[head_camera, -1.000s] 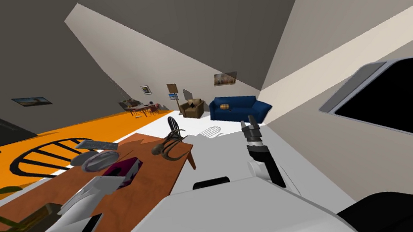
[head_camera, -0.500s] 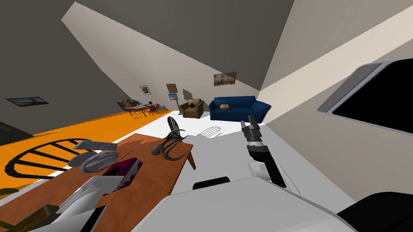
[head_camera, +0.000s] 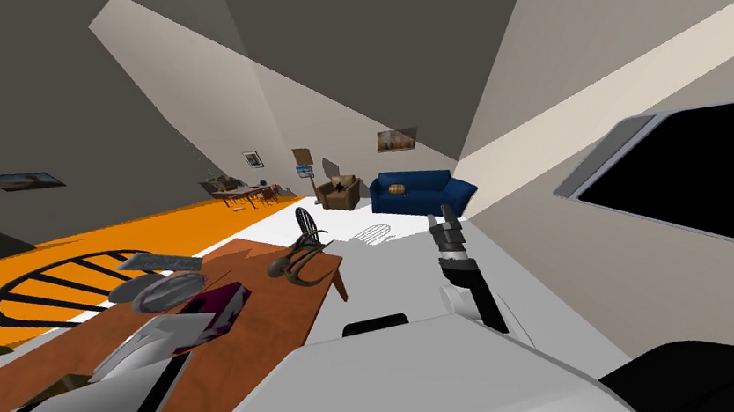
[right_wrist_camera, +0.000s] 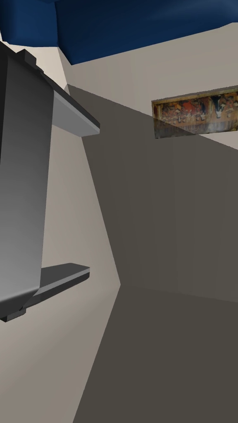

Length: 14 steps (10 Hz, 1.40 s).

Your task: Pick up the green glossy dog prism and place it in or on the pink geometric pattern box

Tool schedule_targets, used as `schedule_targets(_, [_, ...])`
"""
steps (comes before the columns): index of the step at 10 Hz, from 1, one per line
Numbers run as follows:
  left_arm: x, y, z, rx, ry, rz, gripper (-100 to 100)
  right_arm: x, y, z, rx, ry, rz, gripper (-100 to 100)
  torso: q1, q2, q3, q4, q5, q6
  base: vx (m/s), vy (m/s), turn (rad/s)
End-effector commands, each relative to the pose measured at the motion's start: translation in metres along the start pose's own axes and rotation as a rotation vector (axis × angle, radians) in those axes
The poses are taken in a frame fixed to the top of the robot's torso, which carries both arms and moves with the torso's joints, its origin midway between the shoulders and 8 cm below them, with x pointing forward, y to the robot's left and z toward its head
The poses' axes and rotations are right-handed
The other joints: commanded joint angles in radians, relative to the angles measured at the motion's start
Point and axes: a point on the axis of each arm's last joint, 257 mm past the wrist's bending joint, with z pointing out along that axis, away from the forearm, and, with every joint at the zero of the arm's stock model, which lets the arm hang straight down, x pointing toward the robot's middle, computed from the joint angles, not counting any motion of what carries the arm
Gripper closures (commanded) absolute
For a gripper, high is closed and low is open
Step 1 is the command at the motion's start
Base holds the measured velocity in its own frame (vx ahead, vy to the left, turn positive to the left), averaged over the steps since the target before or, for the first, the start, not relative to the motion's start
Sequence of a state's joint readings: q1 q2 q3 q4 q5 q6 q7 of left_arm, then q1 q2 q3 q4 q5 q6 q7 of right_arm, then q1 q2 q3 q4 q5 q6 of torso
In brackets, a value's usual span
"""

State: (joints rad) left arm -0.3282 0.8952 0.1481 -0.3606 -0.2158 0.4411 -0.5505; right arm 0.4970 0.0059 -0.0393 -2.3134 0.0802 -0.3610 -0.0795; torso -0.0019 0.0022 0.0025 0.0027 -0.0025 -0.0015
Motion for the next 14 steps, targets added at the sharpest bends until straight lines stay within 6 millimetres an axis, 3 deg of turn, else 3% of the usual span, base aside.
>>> schedule_targets(1, [-0.013,0.008,-0.001,-0.015,0.013,-0.061,100,0.000,0.000,0.000,0.000,0.000,0.000,0,0.000,0.000,0.000,0.000,0.000,0.000,-0.014,0.073,-0.183])
schedule_targets(2, [-0.018,0.012,-0.001,-0.020,0.018,-0.089,100,0.000,0.000,0.000,0.000,0.000,0.000,0,0.002,0.000,0.000,0.001,-0.001,0.002,-0.029,0.110,-0.227])
schedule_targets(3, [-0.028,0.003,-0.003,0.001,-0.003,-0.089,100,0.000,0.000,0.000,0.000,0.000,0.000,0,0.004,0.000,0.001,0.001,0.000,0.002,-0.028,0.080,-0.094])
schedule_targets(5, [-0.018,0.012,-0.001,-0.020,0.018,-0.089,100,0.000,0.000,0.000,0.000,0.000,0.000,0,0.001,0.001,0.001,0.001,0.001,-0.001,-0.007,0.008,0.020])
schedule_targets(14, [-0.039,0.024,-0.004,-0.030,0.051,-0.232,100,0.000,0.000,0.000,0.000,0.000,0.000,0,0.000,0.002,0.002,0.002,0.000,0.001,-0.016,0.040,-0.080])
